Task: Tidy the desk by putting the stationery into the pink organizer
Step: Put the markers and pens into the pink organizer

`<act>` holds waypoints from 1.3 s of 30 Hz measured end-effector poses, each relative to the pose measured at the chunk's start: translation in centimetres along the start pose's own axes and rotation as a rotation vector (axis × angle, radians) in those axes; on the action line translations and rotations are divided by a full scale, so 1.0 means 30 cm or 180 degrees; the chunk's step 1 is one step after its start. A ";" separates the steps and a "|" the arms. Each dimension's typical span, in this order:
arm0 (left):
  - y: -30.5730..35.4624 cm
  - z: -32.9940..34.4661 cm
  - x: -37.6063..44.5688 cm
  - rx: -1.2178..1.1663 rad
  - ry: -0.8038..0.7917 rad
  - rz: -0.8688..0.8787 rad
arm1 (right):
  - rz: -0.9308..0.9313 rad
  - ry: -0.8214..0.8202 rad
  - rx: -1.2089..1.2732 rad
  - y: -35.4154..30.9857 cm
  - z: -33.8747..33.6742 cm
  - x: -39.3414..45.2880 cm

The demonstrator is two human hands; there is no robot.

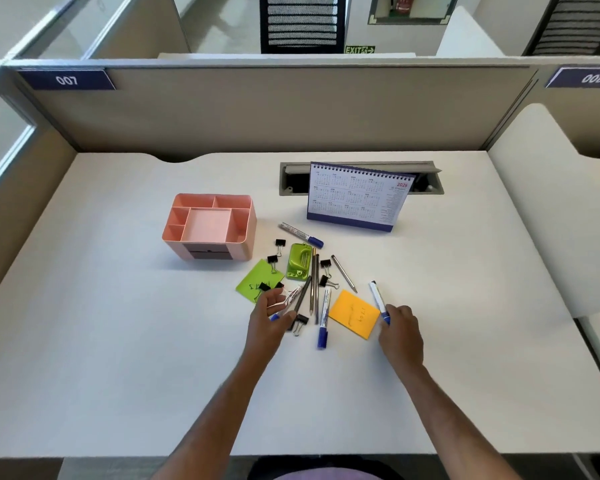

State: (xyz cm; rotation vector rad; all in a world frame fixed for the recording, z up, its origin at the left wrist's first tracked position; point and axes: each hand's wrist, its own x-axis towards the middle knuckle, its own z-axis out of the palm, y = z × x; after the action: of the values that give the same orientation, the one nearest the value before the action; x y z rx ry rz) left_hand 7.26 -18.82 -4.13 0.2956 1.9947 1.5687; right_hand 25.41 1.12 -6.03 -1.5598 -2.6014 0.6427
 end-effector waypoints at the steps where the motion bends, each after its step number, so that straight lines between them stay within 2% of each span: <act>1: -0.004 -0.005 -0.008 0.0000 0.0008 -0.0004 | 0.0004 -0.0005 0.0047 -0.002 0.000 -0.002; 4: -0.012 -0.010 -0.028 0.0002 -0.0020 -0.0067 | 0.0061 0.0054 0.0375 -0.019 -0.007 -0.007; 7: -0.017 0.002 -0.054 0.0151 -0.0140 -0.0067 | 0.0327 0.0075 0.1116 -0.068 -0.023 -0.017; 9: -0.013 0.017 -0.080 0.0288 -0.0244 0.0058 | 0.0605 -0.0218 0.1822 -0.118 -0.036 -0.029; 13: -0.001 0.045 -0.134 0.0823 -0.0663 0.0691 | 0.1133 -0.1124 0.3794 -0.234 -0.064 -0.088; 18: 0.025 0.055 -0.175 0.1233 -0.0741 0.1161 | 0.1239 -0.1595 0.4545 -0.319 -0.058 -0.142; 22: 0.041 0.030 -0.175 0.1564 -0.0427 0.1572 | 0.1179 -0.1807 0.4456 -0.345 -0.045 -0.160; 27: 0.077 -0.028 -0.129 0.1418 -0.0033 0.1861 | 0.1048 -0.1916 0.4402 -0.343 -0.010 -0.157; 29: 0.123 -0.070 -0.089 0.1287 0.0253 0.1968 | 0.0870 -0.1708 0.3907 -0.335 0.017 -0.159; 33: 0.247 -0.216 0.036 0.1217 0.1031 0.2204 | 0.0178 -0.0968 0.2233 -0.302 0.075 -0.177; 36: 0.348 -0.334 0.159 0.1427 0.1605 0.2222 | 0.0068 -0.0810 0.1862 -0.285 0.095 -0.190; 39: 0.421 -0.391 0.277 0.1540 0.1909 0.2087 | -0.0087 -0.0742 0.1599 -0.276 0.107 -0.198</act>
State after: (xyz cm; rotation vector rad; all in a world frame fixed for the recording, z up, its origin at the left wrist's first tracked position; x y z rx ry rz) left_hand -8.26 -20.57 6.92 0.8135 2.9676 1.6410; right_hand 20.65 -8.37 -4.87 -1.3499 -2.3276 1.4153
